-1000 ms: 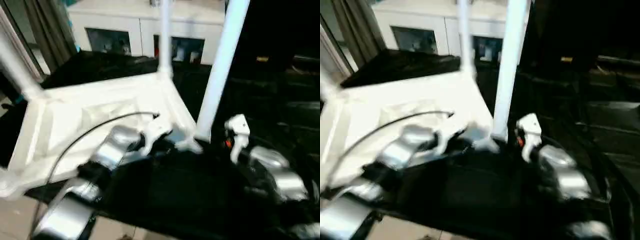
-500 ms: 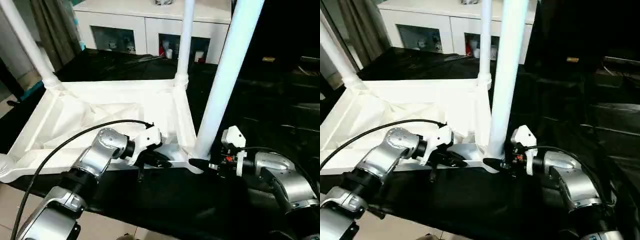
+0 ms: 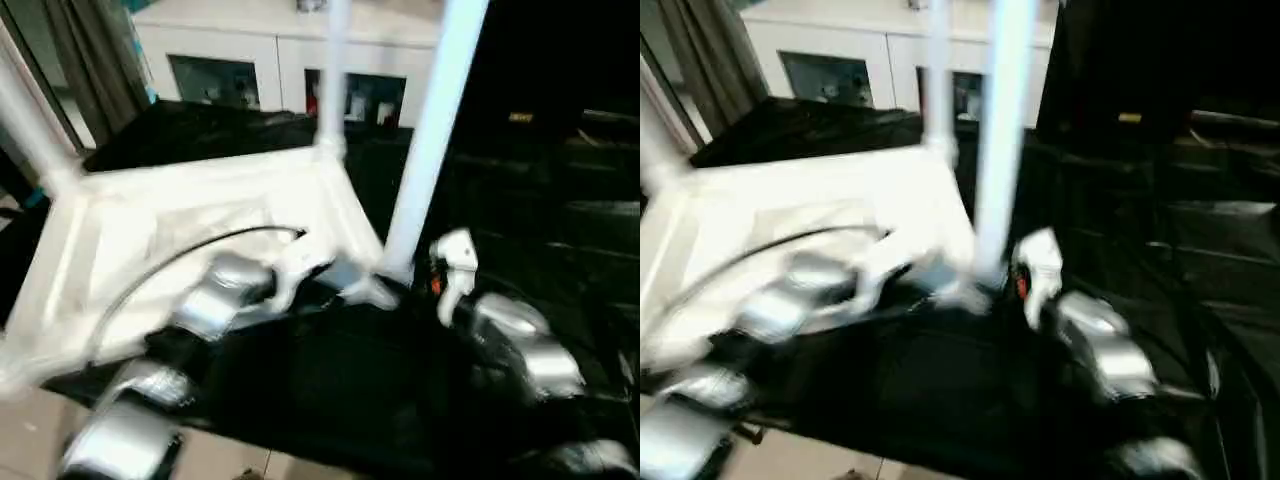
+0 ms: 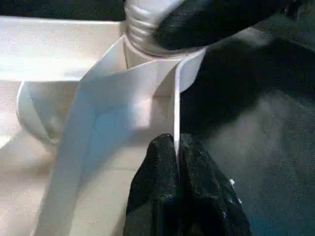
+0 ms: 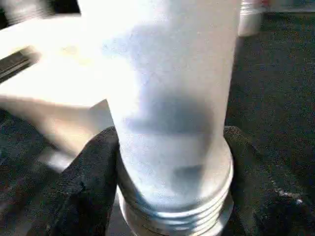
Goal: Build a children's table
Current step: Rotate leg to tighten
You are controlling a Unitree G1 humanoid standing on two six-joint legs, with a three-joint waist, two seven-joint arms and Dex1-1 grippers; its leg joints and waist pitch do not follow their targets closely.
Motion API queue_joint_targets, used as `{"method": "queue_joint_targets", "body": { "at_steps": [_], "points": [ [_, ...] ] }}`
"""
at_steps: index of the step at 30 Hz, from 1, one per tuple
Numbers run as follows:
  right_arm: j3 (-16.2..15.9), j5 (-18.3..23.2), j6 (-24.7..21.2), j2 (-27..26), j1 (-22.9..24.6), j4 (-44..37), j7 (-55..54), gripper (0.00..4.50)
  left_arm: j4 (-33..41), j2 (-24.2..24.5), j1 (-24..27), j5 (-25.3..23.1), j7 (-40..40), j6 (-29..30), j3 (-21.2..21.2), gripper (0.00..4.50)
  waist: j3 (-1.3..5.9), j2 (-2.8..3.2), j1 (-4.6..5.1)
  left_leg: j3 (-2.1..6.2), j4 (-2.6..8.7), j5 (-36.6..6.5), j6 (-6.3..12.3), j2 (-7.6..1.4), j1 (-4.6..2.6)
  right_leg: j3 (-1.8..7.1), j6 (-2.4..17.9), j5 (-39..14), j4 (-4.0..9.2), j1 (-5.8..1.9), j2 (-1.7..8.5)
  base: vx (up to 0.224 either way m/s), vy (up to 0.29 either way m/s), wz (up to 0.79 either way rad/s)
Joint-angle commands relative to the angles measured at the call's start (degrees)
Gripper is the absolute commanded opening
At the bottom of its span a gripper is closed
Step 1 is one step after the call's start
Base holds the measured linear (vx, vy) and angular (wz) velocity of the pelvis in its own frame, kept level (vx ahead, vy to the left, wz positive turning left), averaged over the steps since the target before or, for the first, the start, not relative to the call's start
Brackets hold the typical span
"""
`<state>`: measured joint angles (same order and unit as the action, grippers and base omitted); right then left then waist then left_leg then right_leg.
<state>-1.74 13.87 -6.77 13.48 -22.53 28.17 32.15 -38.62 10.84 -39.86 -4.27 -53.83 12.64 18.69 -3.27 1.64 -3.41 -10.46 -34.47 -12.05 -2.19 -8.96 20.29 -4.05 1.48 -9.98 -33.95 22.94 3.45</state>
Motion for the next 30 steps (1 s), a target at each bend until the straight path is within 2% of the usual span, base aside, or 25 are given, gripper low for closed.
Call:
{"method": "queue_joint_targets", "body": {
  "at_steps": [1,2,3,4,5,9,10,12,13,14,15,16,19,22,25,26,27,28,29,30],
  "points": [
    [5.94,-0.68,-0.71,-0.58,-0.22,4.65,-11.05,2.75,-3.41,-0.53,-0.43,-0.74,4.20,1.29,-0.61,0.00,3.75,-0.47,-0.25,1.91,4.29,-8.89,2.34,-4.03,-0.13,3.17,11.51,-16.90,4.62,-3.02,5.76,0.000,0.000,0.00],
    [6.32,-1.52,0.09,-2.70,-0.91,6.57,-15.84,2.75,-5.72,-2.58,-1.99,-0.96,8.78,2.18,-1.49,0.00,3.71,-0.39,-0.15,1.63,4.14,-8.46,2.62,-3.93,-0.23,3.32,12.18,-15.31,4.60,-2.70,5.73,0.000,0.000,0.00],
    [6.32,-1.52,0.09,-2.70,-0.91,6.57,-15.84,2.75,-5.72,-2.58,-1.99,-0.96,8.78,2.18,-1.49,0.00,3.68,-0.50,-0.16,1.62,4.12,-8.47,2.64,-3.78,-0.24,3.25,12.14,-15.69,4.79,-2.76,5.76,0.000,0.000,0.00],
    [5.89,-2.42,0.25,-3.25,-1.14,7.32,-17.59,2.75,-6.59,-3.28,-2.57,-1.12,10.24,2.44,-1.64,0.00,3.88,-0.60,-0.37,1.70,4.02,-7.47,3.02,-3.66,-0.01,3.21,12.22,-15.14,4.59,-3.27,5.88,0.000,0.000,0.00],
    [5.64,-3.26,0.99,-4.90,-1.84,9.19,-20.42,2.75,-8.57,-4.77,-3.75,-1.80,13.32,2.15,-2.04,0.00,3.78,-0.49,-0.53,1.55,3.95,-7.13,3.55,-3.65,-0.10,3.23,12.01,-14.99,4.75,-3.01,5.76,0.000,0.000,0.00],
    [4.05,-3.75,3.01,-6.93,-2.08,9.79,-19.87,2.75,-9.95,-6.46,-4.64,-2.20,14.43,1.28,-1.87,0.00,3.77,-0.49,-0.59,1.65,4.10,-7.87,4.08,-3.84,-0.10,3.14,11.81,-15.62,4.78,-3.09,5.78,0.000,0.000,0.00],
    [3.26,-4.17,3.61,-7.25,-1.91,9.43,-18.62,3.31,-9.90,-6.56,-4.48,-2.34,13.77,0.85,-1.50,0.00,3.76,-0.49,-0.60,1.69,4.14,-7.98,4.19,-3.86,-0.01,3.13,11.78,-15.70,4.75,-3.15,5.80,0.000,0.000,0.00],
    [2.57,-4.53,4.12,-7.52,-1.74,9.07,-17.47,3.45,-9.77,-6.58,-4.26,-2.43,13.01,0.46,-1.14,0.00,3.77,-0.50,-0.60,1.74,4.19,-8.21,4.53,-3.92,0.03,3.11,11.56,-15.96,4.77,-3.22,5.84,0.000,0.000,0.00],
    [2.62,-4.36,4.32,-7.62,-1.80,8.89,-17.09,3.51,-9.66,-6.43,-4.06,-2.38,12.62,0.22,-0.87,0.00,3.74,-0.72,-0.58,1.74,4.20,-8.18,4.66,-3.93,0.12,3.13,11.56,-16.01,4.77,-3.28,5.88,0.000,0.000,0.00],
    [2.60,-4.26,4.42,-7.62,-1.86,8.90,-16.97,3.51,-9.67,-6.35,-3.99,-2.32,12.45,-0.02,-0.76,0.00,3.78,-0.60,-0.70,1.74,4.17,-8.02,4.74,-3.93,0.19,3.17,11.54,-16.04,4.75,-3.32,6.03,0.000,0.000,0.00],
    [2.53,-3.96,4.77,-7.62,-2.07,8.98,-16.62,3.79,-9.75,-6.10,-3.80,-2.12,11.93,-0.77,-0.43,0.00,3.67,-0.60,-0.62,1.78,4.26,-8.50,4.79,-3.95,0.15,3.11,11.43,-16.92,4.86,-3.24,5.98,0.000,0.000,0.00],
    [1.45,-4.34,5.03,-6.69,-2.10,8.46,-14.45,3.91,-9.32,-5.57,-3.36,-2.02,10.92,-1.11,-0.24,0.00,3.63,-0.61,-0.57,1.79,4.28,-9.02,4.74,-3.95,0.11,3.07,11.34,-17.91,4.96,-3.22,5.97,0.000,0.000,0.00],
    [0.12,-3.72,4.68,-4.73,-1.48,6.06,-8.88,3.91,-8.03,-4.35,-2.41,-1.55,7.56,-2.53,0.09,0.00,3.59,-0.80,-0.38,1.83,4.27,-9.35,4.86,-3.88,0.30,3.09,10.97,-18.87,5.04,-3.34,6.04,0.000,0.000,0.00],
    [-1.16,-2.08,3.58,-1.58,-0.14,2.12,-0.55,3.91,-5.82,-2.19,-0.83,-0.73,2.11,-4.44,0.78,0.00,3.65,-0.89,-0.46,1.85,4.17,-8.33,6.03,-3.96,0.49,3.13,10.63,-18.51,4.99,-3.49,6.03,0.000,0.000,0.00],
    [-3.01,0.53,1.77,3.39,2.27,-4.14,10.50,3.91,-2.08,1.41,1.73,0.86,-6.14,-7.19,1.84,0.00,3.73,-0.84,-0.58,1.80,4.16,-7.20,7.04,-4.14,0.58,3.22,11.45,-15.44,4.52,-3.52,5.95,0.000,0.000,0.00],
    [-3.04,0.57,1.74,3.47,2.31,-4.24,10.67,3.91,-2.02,1.47,1.77,0.89,-6.28,-7.24,1.86,0.00,3.71,-0.91,-0.62,1.77,4.14,-7.10,7.37,-4.16,0.59,3.24,11.50,-15.16,4.56,-3.53,5.97,0.000,0.000,0.00],
    [-4.65,1.36,0.28,7.33,3.90,-7.79,16.31,3.91,1.14,4.00,3.38,2.60,-11.94,-7.31,2.25,0.00,3.74,-0.62,-0.63,1.80,4.18,-7.19,7.30,-4.35,0.43,3.17,12.02,-14.88,4.40,-3.28,5.98,0.000,0.000,0.00],
    [-4.65,1.36,0.28,7.33,3.90,-7.79,16.31,3.91,1.14,4.00,3.38,2.60,-11.94,-7.31,2.25,0.00,3.74,-0.84,-0.71,1.79,4.21,-7.36,7.30,-4.44,0.38,3.15,12.06,-14.85,4.38,-3.38,5.92,0.000,0.000,0.00],
    [-5.33,1.29,0.00,8.78,4.47,-8.90,18.17,3.91,2.27,4.87,3.88,3.14,-13.72,-6.91,2.33,0.00,3.70,-0.67,-0.94,1.77,4.23,-6.96,7.18,-4.70,0.34,3.26,12.35,-13.99,4.08,-3.25,5.92,0.000,0.000,0.00],
    [-5.88,1.39,-0.51,10.02,5.09,-10.11,20.17,3.91,3.21,5.74,4.30,3.35,-15.30,-6.76,2.42,0.00,3.69,-0.83,-0.93,1.65,4.22,-6.82,7.31,-4.70,0.31,3.28,12.45,-13.67,4.14,-3.18,5.85,0.000,0.000,0.00]
  ]
}}
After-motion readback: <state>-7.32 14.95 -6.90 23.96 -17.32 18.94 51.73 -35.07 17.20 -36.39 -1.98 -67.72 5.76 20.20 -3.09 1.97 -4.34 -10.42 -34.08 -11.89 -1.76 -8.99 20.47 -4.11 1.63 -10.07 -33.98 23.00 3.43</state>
